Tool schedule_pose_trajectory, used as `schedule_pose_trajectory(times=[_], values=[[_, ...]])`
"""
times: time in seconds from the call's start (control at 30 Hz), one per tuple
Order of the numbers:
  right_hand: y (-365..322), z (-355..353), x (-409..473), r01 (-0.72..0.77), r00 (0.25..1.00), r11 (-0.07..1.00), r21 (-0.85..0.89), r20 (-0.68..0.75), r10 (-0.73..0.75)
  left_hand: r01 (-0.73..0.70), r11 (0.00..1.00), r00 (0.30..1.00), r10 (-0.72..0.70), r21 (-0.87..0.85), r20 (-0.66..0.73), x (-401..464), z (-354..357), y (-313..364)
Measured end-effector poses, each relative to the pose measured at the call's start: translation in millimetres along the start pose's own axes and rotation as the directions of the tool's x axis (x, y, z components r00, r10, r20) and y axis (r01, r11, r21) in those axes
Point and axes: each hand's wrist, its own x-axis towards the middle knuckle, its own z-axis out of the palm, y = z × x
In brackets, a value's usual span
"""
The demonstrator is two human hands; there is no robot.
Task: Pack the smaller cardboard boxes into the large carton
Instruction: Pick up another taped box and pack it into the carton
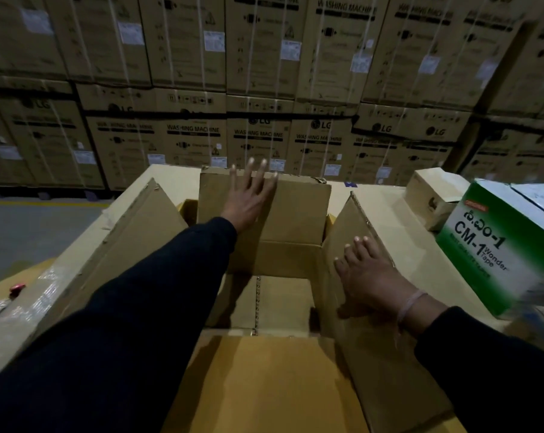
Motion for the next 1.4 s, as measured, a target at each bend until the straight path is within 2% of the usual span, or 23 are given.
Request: schedule_pose_trajectory(times=[0.07,0.13,0.2,0.33,0.4,0.47,0.53,0.6,0.7,0.87,1.0,1.1,1.17,1.2,1.27,1.33,1.4], values=[[2,4,-4,0.04,0.999,0.998,-0.042,0.012,-0.04,0.021,0.998,0.972,-0.007,-0.059,0.233,-5,19,5],[5,7,-10,0.09,0.996,0.992,-0.085,0.033,-0.087,0.109,0.984,0.904,-0.037,-0.144,0.427,-8,29,2],[9,9,-16,0.13,0.991,0.985,-0.116,0.049,-0.125,0.095,0.984,0.901,-0.019,-0.153,0.434,-7,27,-2],[7,-4,-19,0.166,0.977,0.982,-0.086,0.153,-0.152,0.002,0.999,0.914,0.015,-0.04,0.405,-14,7,-15],[3,-17,-14,0.15,0.963,0.988,0.02,0.221,-0.151,-0.004,1.0,0.901,0.005,-0.003,0.434,-27,0,-24],[-4,-27,-8,0.061,0.948,0.976,0.21,0.295,-0.123,-0.014,0.999,0.884,-0.001,0.029,0.467,-44,-4,-36],[-15,-28,-1,-0.068,0.94,0.902,0.427,0.329,-0.085,-0.021,0.998,0.876,-0.013,0.066,0.482,-65,-9,-48],[-34,-23,0,-0.131,0.941,0.818,0.56,0.329,-0.075,-0.008,0.996,0.861,-0.036,0.085,0.507,-88,-13,-58],[-68,-4,-3,-0.142,0.934,0.763,0.63,0.341,-0.108,-0.012,0.993,0.848,-0.052,0.118,0.528,-130,-15,-75],[-83,19,-14,-0.303,0.85,0.496,0.814,0.466,-0.245,-0.155,0.951,0.906,0.03,0.266,0.422,-194,-12,-107],[-65,7,-30,-0.284,0.905,0.282,0.916,0.353,-0.235,-0.168,0.941,0.911,0.034,0.295,0.412,-219,-21,-108],[-42,-9,-46,-0.183,0.955,0.219,0.958,0.227,-0.193,-0.158,0.953,0.916,0.043,0.259,0.4,-227,-33,-104],[-20,-20,-63,-0.187,0.953,0.103,0.977,0.206,-0.223,-0.158,0.948,0.916,0.037,0.277,0.399,-233,-41,-100],[-8,-27,-75,-0.181,0.939,0.071,0.981,0.194,-0.283,-0.157,0.943,0.915,0.027,0.293,0.402,-236,-44,-98],[7,-42,-104,-0.144,0.887,0.115,0.983,0.18,-0.424,-0.143,0.942,0.913,0.008,0.303,0.408,-243,-48,-97],[5,-49,-138,-0.058,0.86,0.349,0.935,0.225,-0.459,-0.116,0.956,0.907,-0.008,0.269,0.421,-246,-52,-99],[-13,-37,-169,0.058,0.881,0.63,0.775,0.256,-0.397,-0.076,0.97,0.902,-0.033,0.232,0.431,-250,-56,-101]])
